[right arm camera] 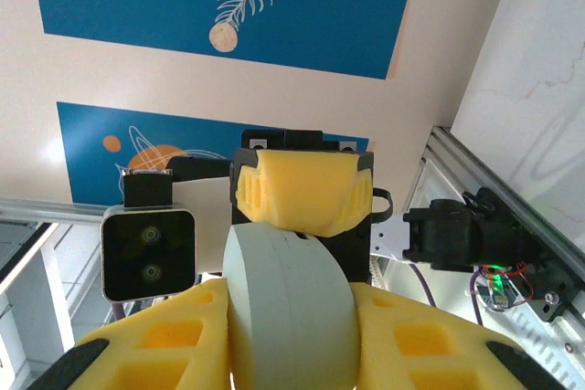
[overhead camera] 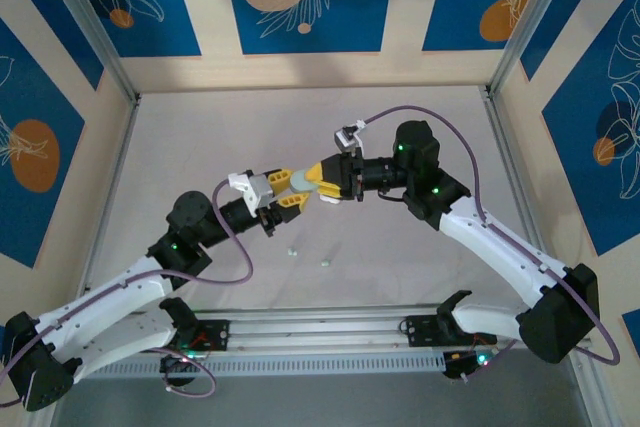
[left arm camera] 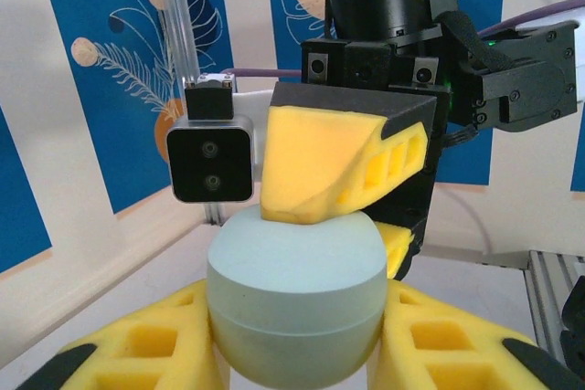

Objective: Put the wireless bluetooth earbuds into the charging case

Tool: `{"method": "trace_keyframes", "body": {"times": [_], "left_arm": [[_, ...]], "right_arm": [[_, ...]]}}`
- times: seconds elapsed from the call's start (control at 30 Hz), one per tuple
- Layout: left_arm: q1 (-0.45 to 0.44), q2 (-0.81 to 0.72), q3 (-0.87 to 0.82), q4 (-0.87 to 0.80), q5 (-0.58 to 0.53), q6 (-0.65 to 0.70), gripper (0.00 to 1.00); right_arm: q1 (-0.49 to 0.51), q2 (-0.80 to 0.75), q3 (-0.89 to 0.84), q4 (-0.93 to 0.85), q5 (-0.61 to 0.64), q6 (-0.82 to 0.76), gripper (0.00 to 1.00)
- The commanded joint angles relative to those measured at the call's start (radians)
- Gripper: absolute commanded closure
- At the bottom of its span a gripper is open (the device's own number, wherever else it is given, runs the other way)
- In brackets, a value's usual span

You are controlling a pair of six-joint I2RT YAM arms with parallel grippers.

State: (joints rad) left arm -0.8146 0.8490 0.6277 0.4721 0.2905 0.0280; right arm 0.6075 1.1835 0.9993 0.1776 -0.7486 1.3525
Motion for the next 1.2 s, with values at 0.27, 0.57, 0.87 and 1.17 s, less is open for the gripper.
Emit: {"method": "trace_keyframes", "body": {"times": [0.27, 0.57, 0.87, 1.17], "left_arm": [[-0.006, 0.036, 0.032, 0.074, 0.031, -0.072, 0.54], [-0.006, 0.031, 0.028, 0.117, 0.034, -0.097, 0.49], [-0.006, 0.031, 0.027, 0.12, 0.025, -0.094, 0.49], [-0.006, 0.035, 0.025, 0.131, 0.022, -0.1, 0.48]], "right_arm": [[0.012, -0.019, -0.016, 0.142, 0.0, 0.064, 0.79], [0.008, -0.018, -0.031, 0.14, 0.006, 0.064, 0.78], [0.006, -0.018, -0.033, 0.134, 0.013, 0.06, 0.79], [0.003, -0.02, -0.042, 0.134, 0.018, 0.059, 0.78]]}}
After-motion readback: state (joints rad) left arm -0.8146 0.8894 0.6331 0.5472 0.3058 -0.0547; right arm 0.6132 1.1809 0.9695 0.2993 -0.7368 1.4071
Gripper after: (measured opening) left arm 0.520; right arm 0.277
